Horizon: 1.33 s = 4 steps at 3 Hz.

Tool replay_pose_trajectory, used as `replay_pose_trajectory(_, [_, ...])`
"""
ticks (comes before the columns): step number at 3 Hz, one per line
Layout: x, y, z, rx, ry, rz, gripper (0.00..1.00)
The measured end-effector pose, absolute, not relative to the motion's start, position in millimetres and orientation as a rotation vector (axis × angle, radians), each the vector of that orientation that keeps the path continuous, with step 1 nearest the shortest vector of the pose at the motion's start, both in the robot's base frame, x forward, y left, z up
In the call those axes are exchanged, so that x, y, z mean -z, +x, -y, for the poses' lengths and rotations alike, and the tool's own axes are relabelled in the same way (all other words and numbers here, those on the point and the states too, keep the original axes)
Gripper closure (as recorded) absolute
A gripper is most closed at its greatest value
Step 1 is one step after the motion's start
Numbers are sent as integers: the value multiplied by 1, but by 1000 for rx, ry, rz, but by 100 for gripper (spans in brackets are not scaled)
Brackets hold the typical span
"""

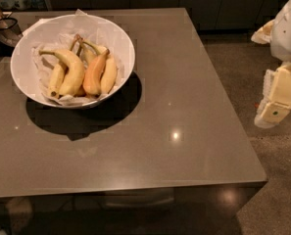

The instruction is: Pick banana from white bowl

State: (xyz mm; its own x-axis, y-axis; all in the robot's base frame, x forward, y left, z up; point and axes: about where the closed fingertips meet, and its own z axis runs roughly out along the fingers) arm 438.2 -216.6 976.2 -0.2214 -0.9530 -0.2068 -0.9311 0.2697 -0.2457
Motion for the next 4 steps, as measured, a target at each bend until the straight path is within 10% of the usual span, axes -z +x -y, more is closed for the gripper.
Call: replay_pose_trajectory(4, [-997,410,119,199,-2011,-2083,0])
